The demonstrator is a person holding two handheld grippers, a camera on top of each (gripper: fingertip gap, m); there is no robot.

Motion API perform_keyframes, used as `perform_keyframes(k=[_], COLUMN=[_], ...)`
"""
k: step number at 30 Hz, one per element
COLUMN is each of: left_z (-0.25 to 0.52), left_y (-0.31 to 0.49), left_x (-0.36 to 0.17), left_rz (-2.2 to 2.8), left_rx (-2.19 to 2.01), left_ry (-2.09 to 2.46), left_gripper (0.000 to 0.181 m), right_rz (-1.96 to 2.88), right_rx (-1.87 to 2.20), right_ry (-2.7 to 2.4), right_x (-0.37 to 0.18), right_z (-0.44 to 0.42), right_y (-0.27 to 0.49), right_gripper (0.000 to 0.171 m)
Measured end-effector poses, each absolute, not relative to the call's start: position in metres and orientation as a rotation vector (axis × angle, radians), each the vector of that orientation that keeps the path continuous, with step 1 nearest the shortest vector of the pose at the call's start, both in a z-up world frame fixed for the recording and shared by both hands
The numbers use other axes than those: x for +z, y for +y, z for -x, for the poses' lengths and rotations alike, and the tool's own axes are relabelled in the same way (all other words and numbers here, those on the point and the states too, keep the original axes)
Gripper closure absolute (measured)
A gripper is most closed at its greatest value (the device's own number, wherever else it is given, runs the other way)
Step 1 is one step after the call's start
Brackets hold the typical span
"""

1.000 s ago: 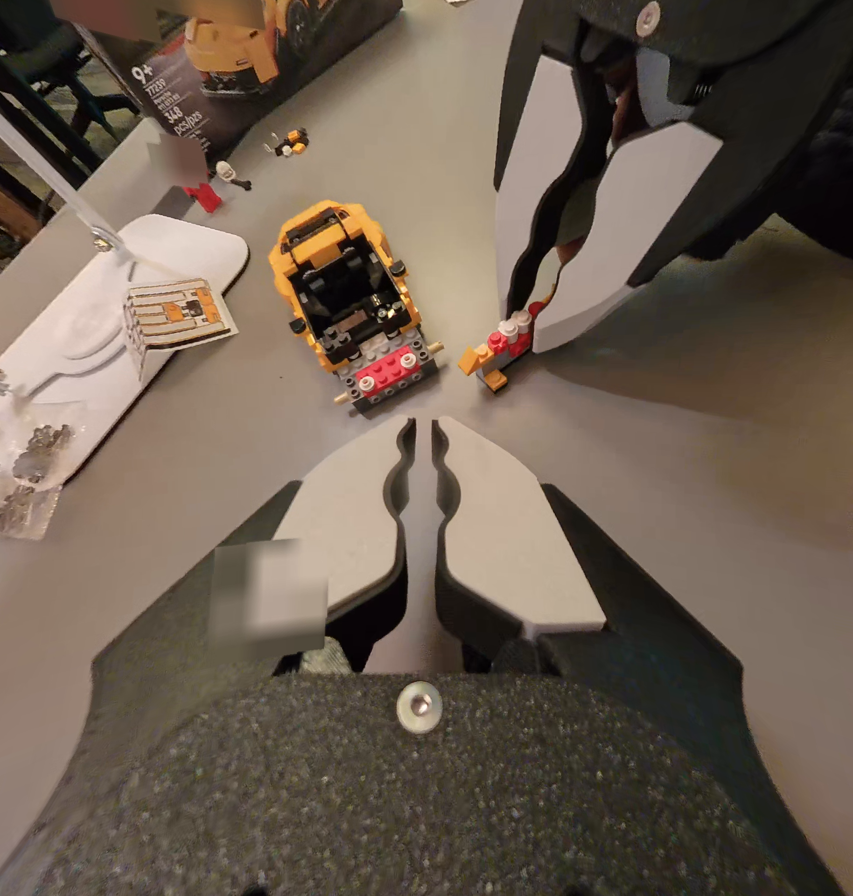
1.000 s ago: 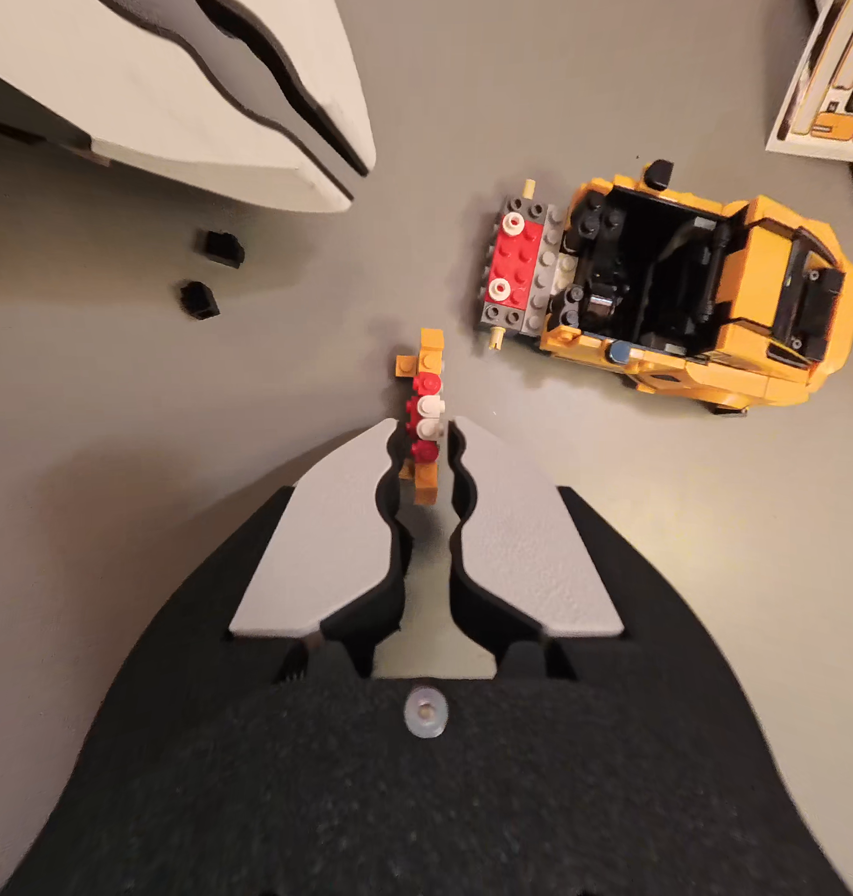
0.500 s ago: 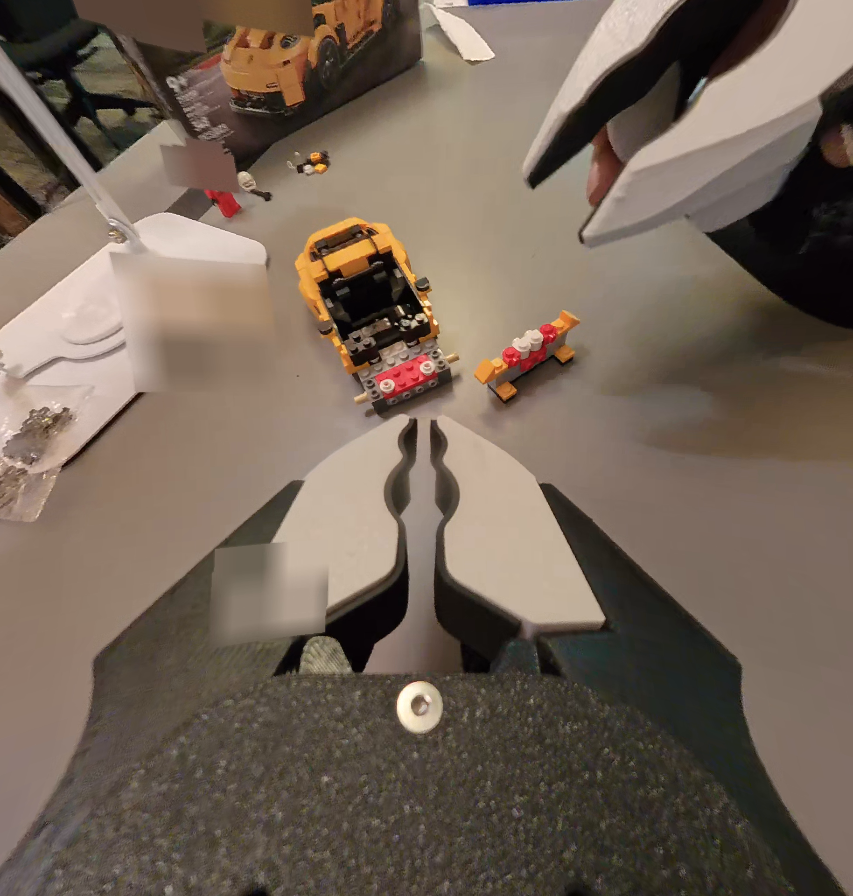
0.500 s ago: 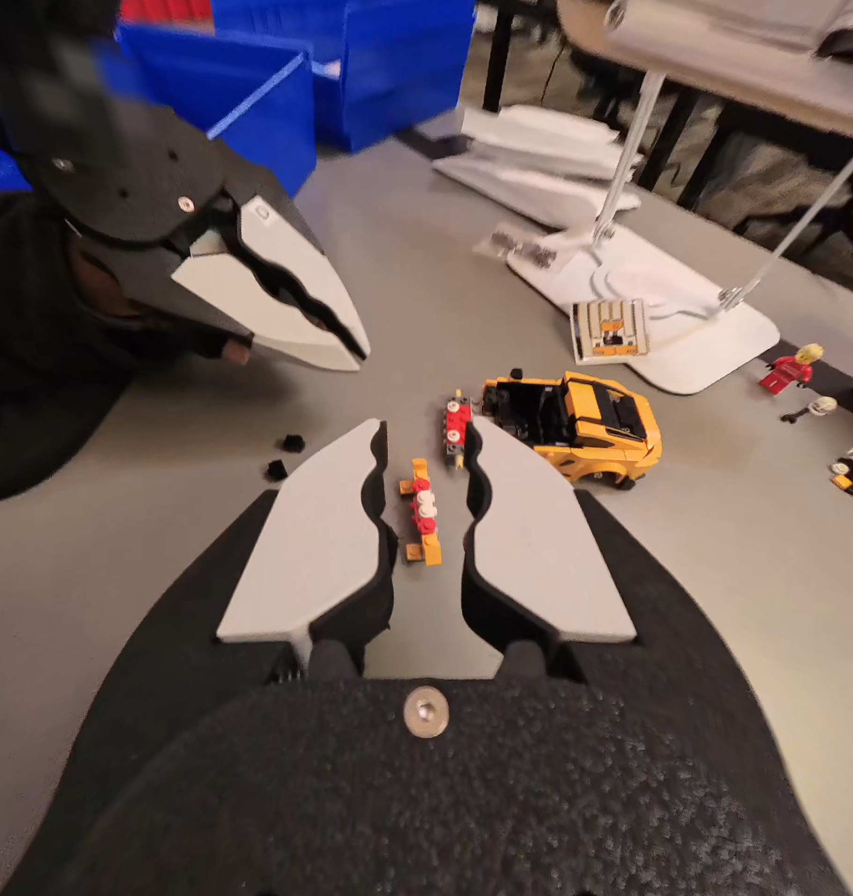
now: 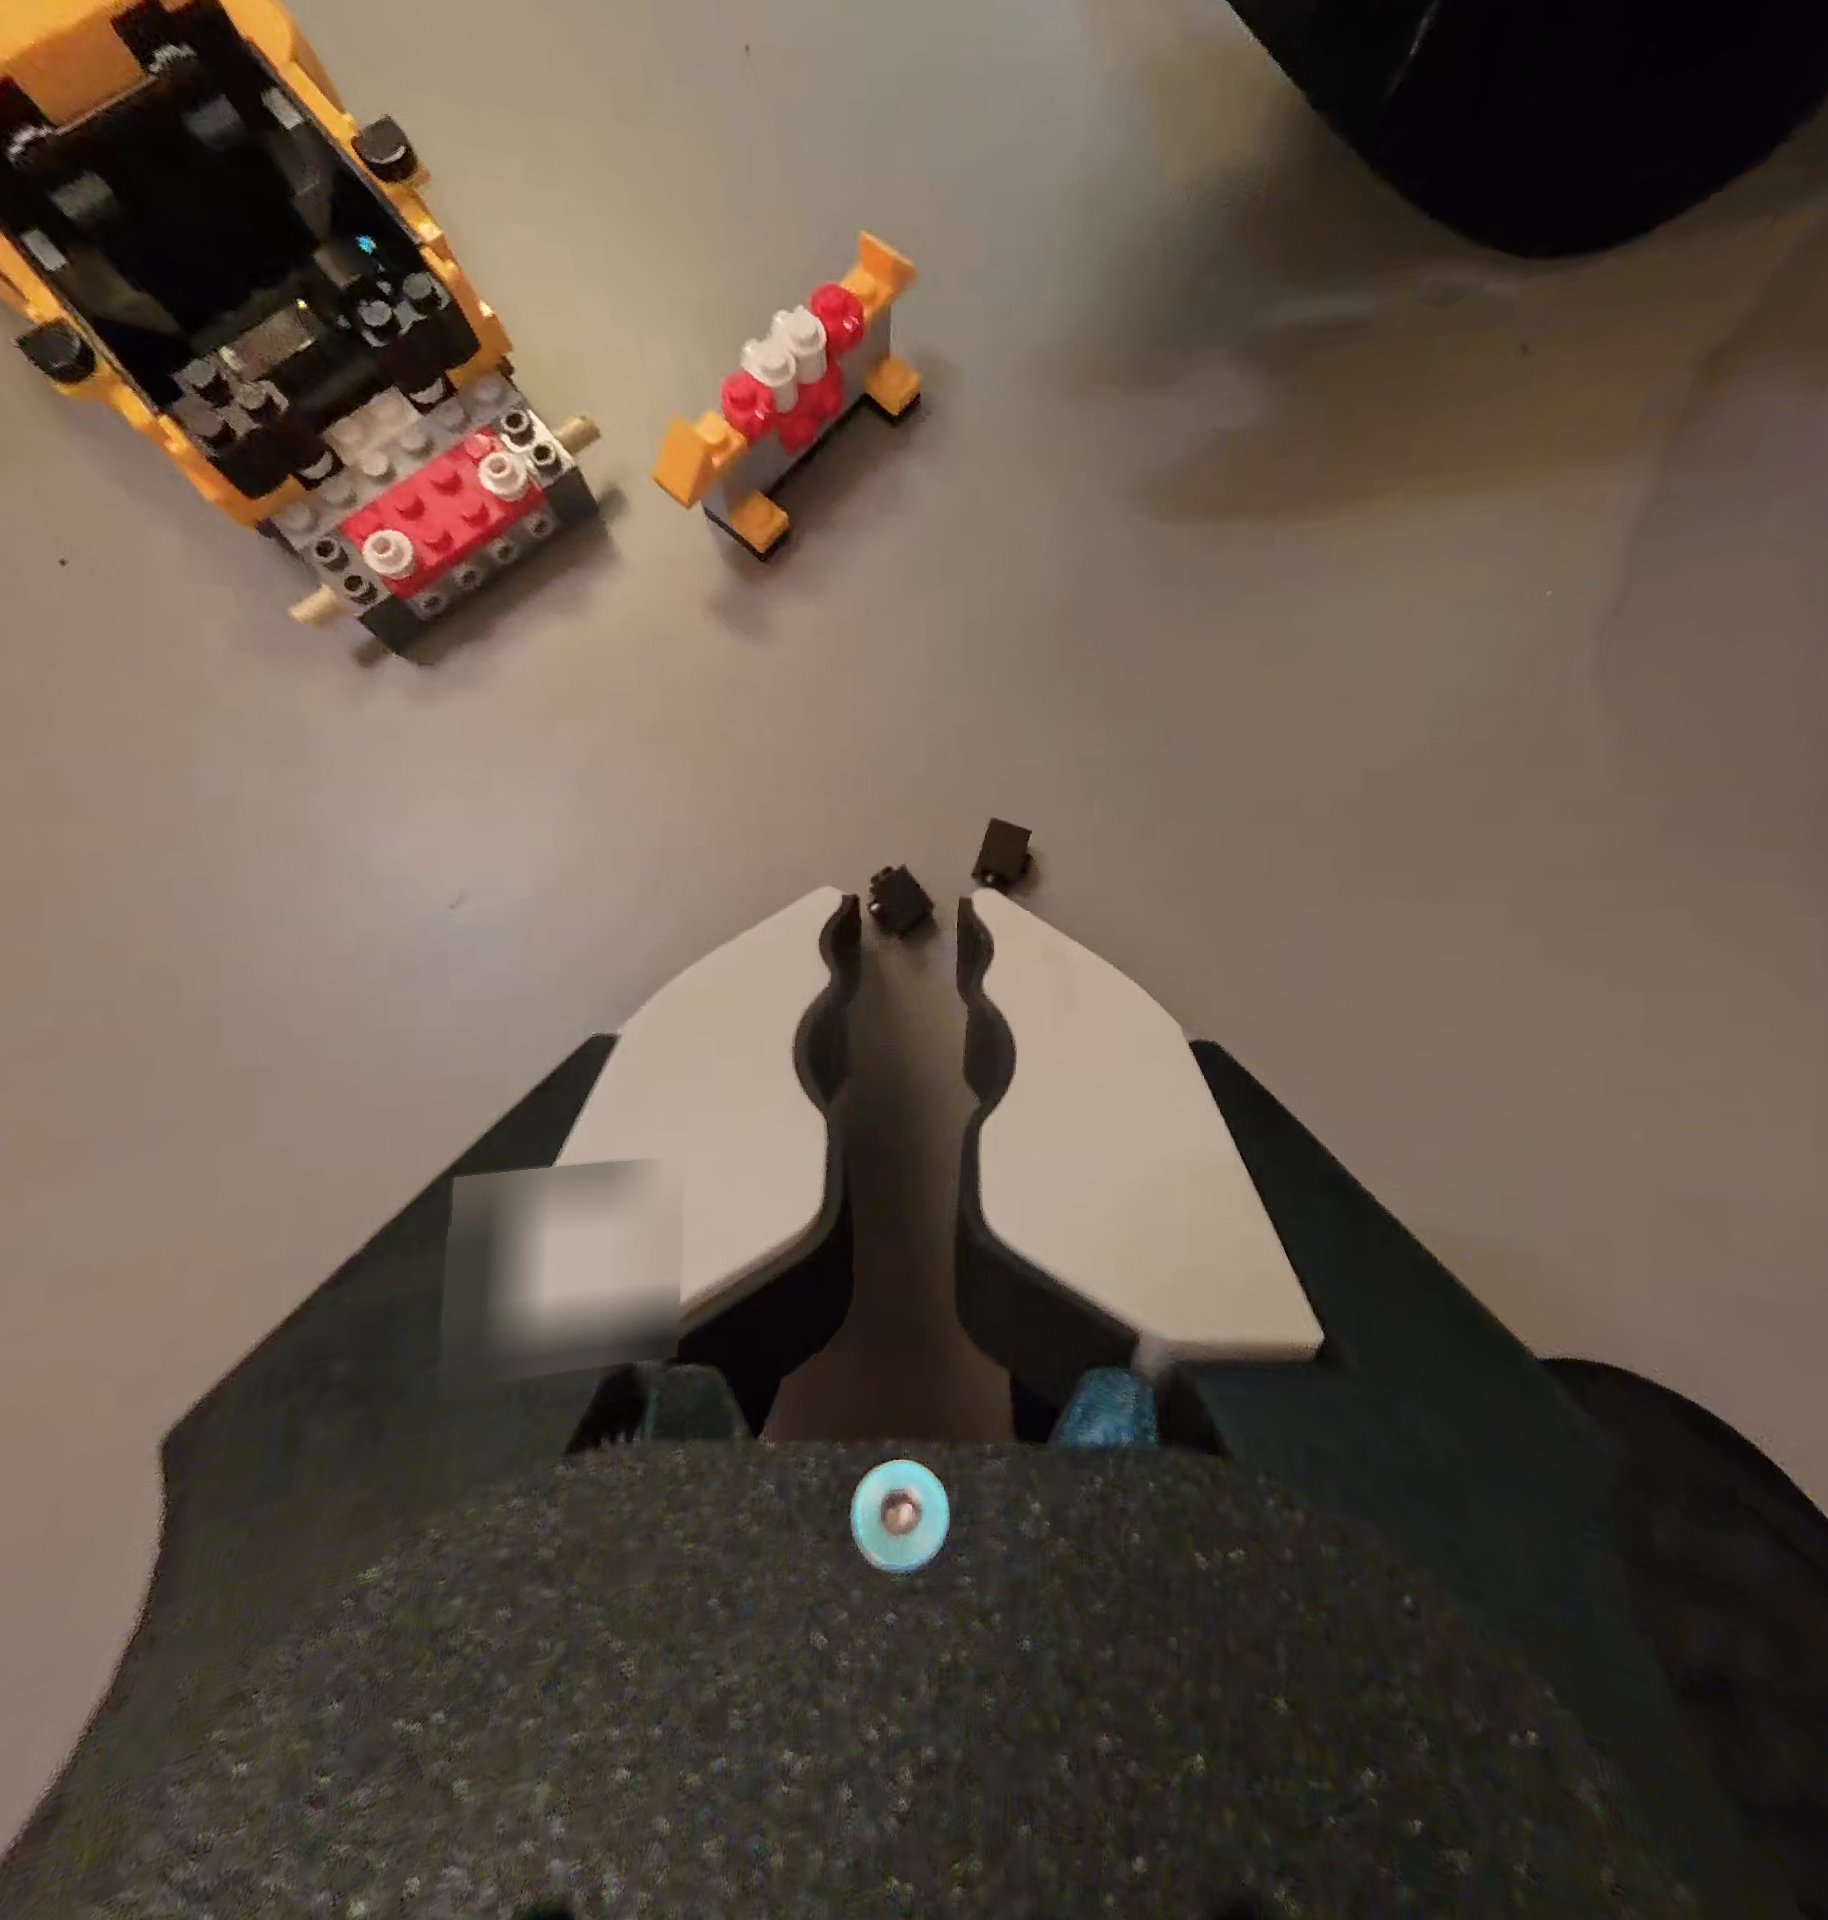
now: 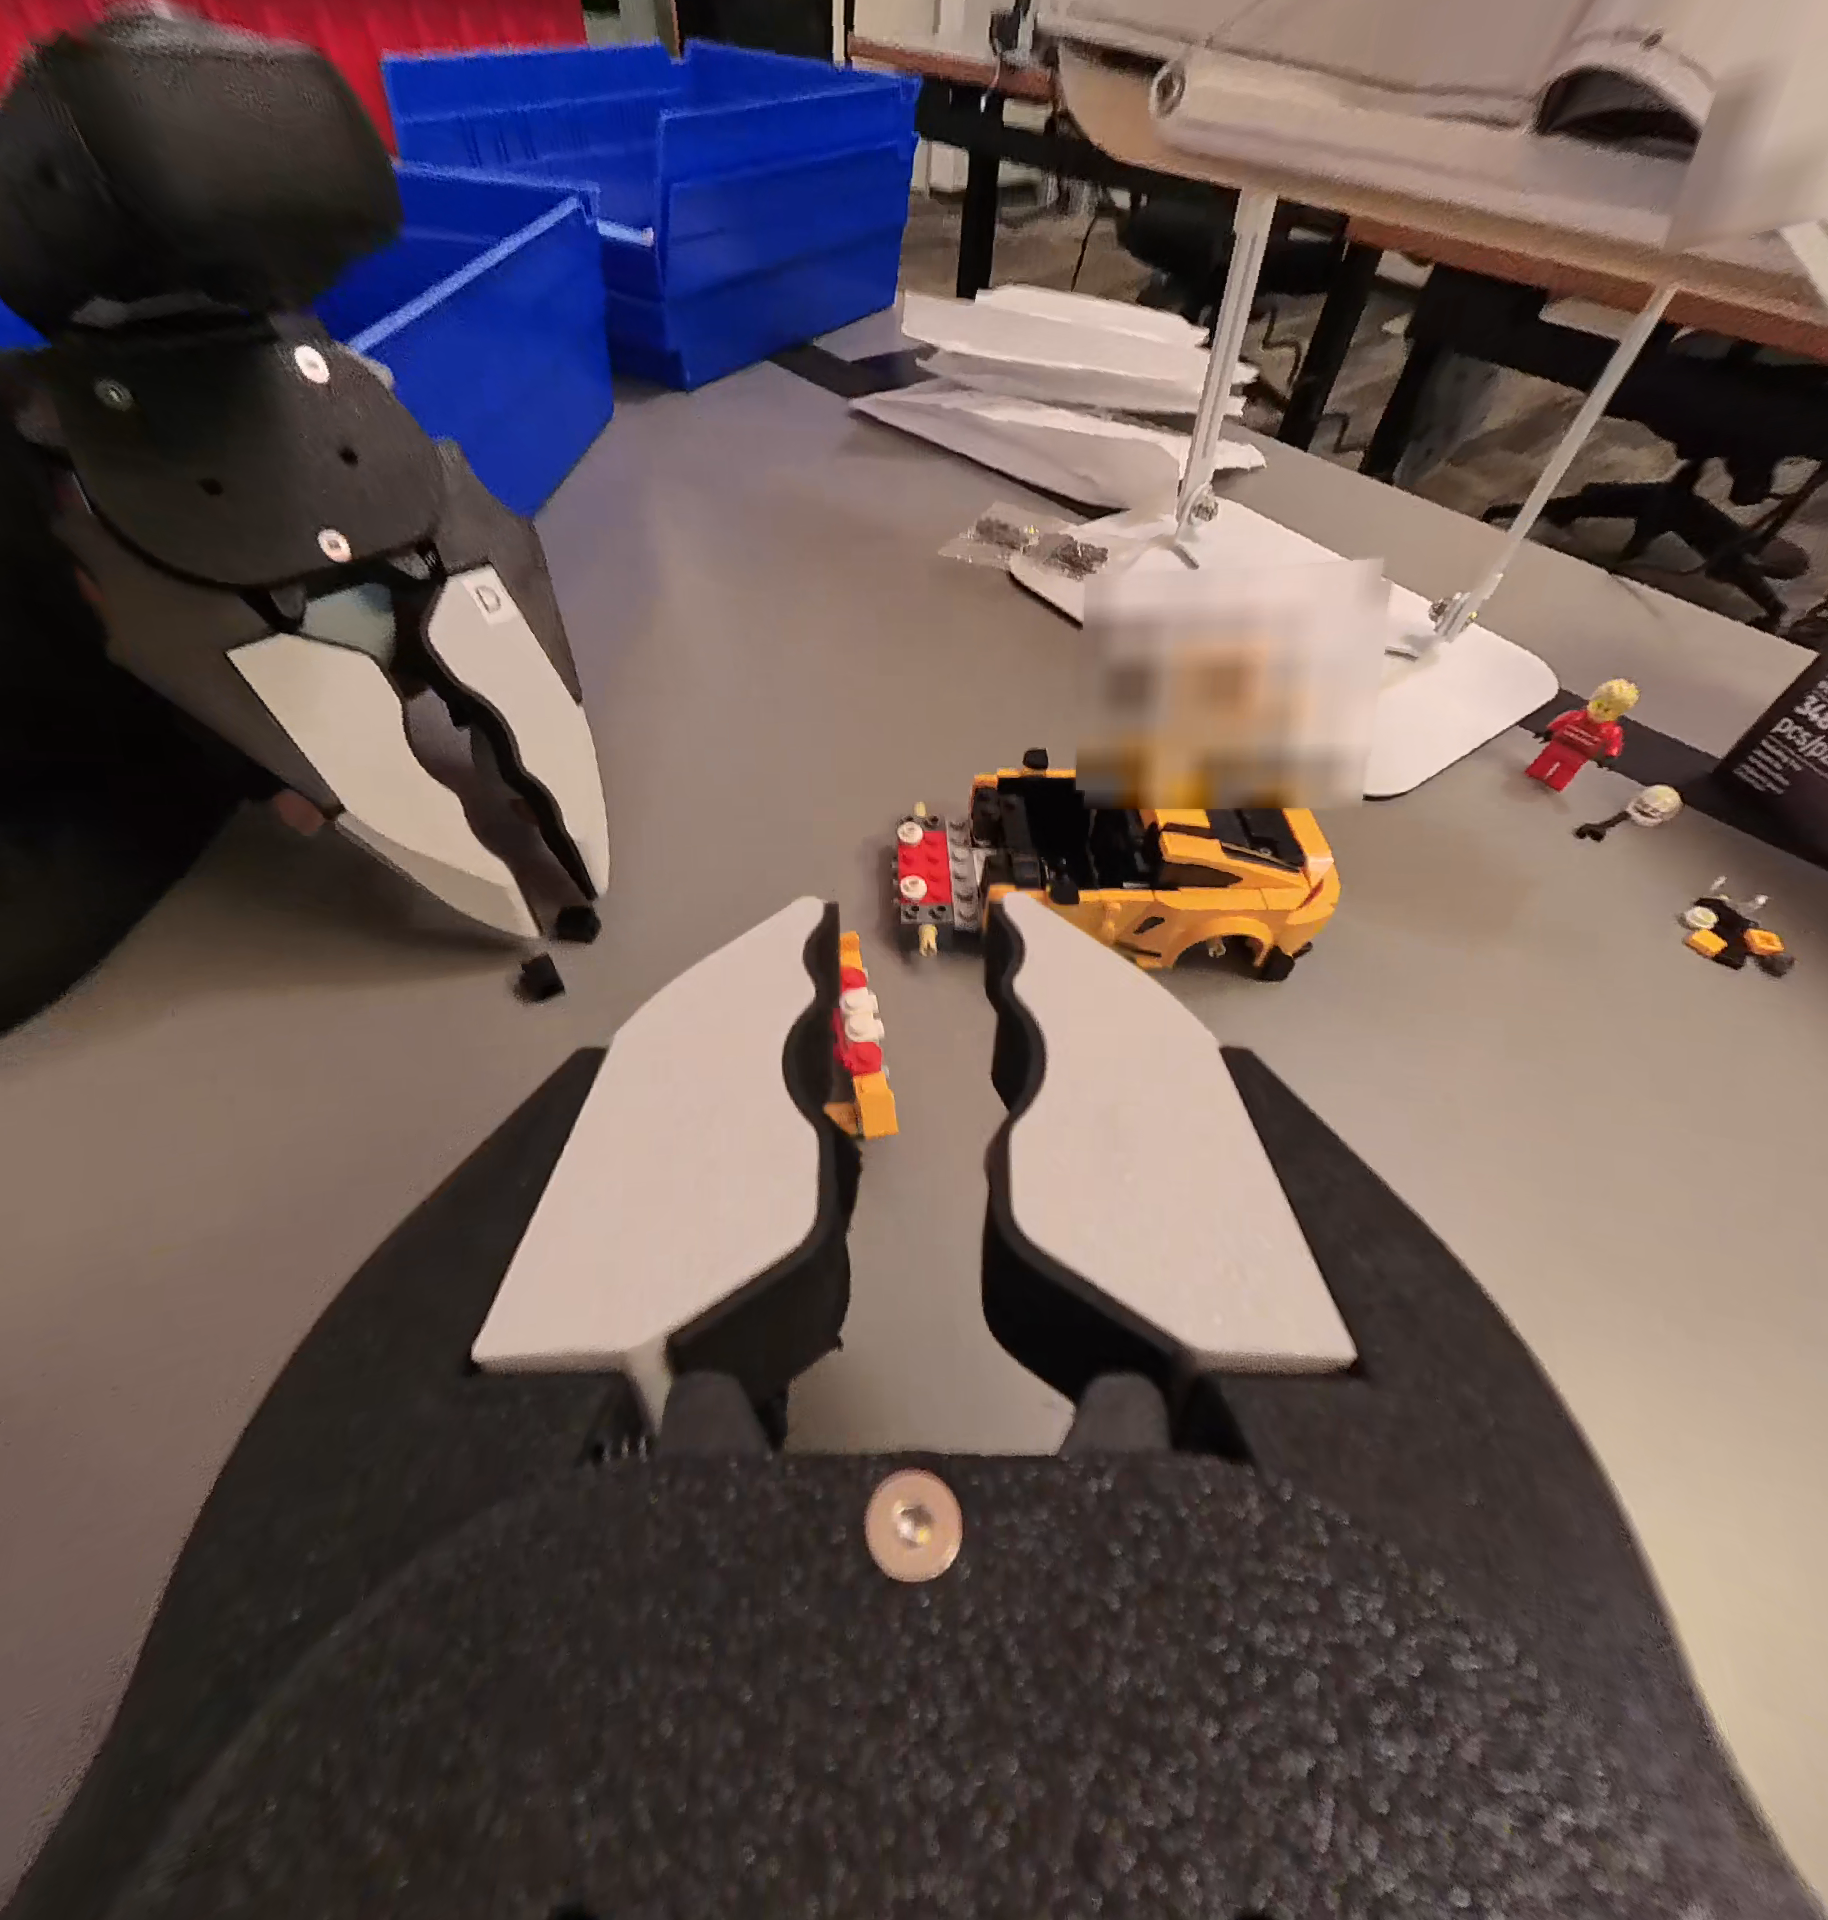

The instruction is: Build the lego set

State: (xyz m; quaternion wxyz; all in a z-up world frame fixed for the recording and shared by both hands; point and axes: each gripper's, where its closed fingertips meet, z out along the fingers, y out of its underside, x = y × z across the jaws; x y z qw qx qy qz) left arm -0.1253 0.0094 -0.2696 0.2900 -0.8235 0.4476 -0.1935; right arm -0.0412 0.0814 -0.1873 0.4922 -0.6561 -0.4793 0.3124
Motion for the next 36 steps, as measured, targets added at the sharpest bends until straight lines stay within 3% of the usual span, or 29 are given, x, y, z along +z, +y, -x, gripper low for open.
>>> perform_keyframes(k=[8,13,20,23,36], left_z=[0.126,0.123,0.103,0.094,0.08], left_y=[0.015,0.031,0.041,0.037,0.024], left_x=[-0.273,-0.245,-0.202,-0.194,-0.168], left_rz=[2.188,2.05,1.726,1.626,1.39], left_rx=[-0.42,-0.424,-0.269,-0.217,-0.121], left_ry=[1.201,1.072,1.028,1.059,1.09], left_gripper=[0.17,0.17,0.17,0.17,0.17], right_rz=[1.6,1.536,1.56,1.578,1.569], right_rx=[0.709,0.732,1.011,1.093,1.395], right_ry=[-1.25,-1.286,-1.255,-1.169,-1.039], right_x=[-0.204,-0.2,-0.188,-0.181,-0.161], right_z=[0.044,0.049,0.071,0.079,0.086], right_y=[0.077,0.067,0.032,0.03,0.012], right_gripper=[0.145,0.147,0.148,0.141,0.145])
